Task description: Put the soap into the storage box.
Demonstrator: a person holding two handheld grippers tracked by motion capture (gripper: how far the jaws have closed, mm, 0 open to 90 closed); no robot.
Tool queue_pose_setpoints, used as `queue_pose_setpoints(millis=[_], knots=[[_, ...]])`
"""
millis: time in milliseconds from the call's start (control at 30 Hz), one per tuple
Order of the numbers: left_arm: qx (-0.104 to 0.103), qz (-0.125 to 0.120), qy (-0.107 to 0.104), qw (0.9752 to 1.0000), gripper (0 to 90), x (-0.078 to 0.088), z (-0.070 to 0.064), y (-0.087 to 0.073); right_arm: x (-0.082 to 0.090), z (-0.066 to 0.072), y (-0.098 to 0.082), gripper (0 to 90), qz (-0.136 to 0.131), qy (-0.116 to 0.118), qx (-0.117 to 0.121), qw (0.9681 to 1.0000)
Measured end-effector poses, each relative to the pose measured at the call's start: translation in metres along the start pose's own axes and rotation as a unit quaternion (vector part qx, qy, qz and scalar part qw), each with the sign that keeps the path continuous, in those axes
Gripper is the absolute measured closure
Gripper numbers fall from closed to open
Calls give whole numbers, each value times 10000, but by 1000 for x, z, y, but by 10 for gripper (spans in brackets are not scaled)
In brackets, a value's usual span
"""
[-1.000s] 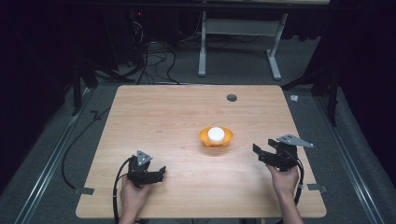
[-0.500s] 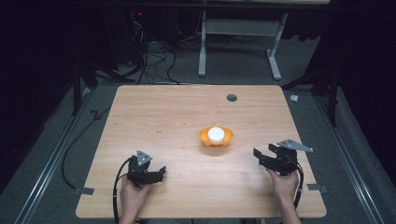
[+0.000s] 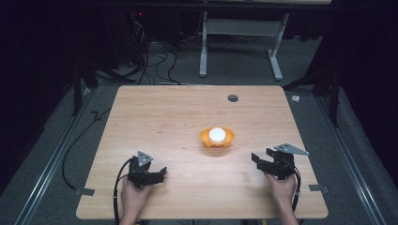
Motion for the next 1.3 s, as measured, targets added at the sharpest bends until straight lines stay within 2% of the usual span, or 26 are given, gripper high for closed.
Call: queue_pose_setpoints(millis=[533,900,1300], knots=[[-1,1,0,10000,149,0,0,0,-13,5,-17,308,254,-69,21,9997],[-1,0,0,10000,149,0,0,0,-23,7,-27,308,467,-277,208,9983],[-2,2,-2,10000,148,0,0,0,-29,9,-33,307,554,-401,335,9971]])
Point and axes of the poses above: each handheld gripper's, and its own axes: x roughly backward along the jaws, y roughly out of its top, z roughly to its left, the point moved 7 cm from there along -x, roughly forward along the jaws, and after that the axes turned 1 degree about -x, right-handed, at the moved point
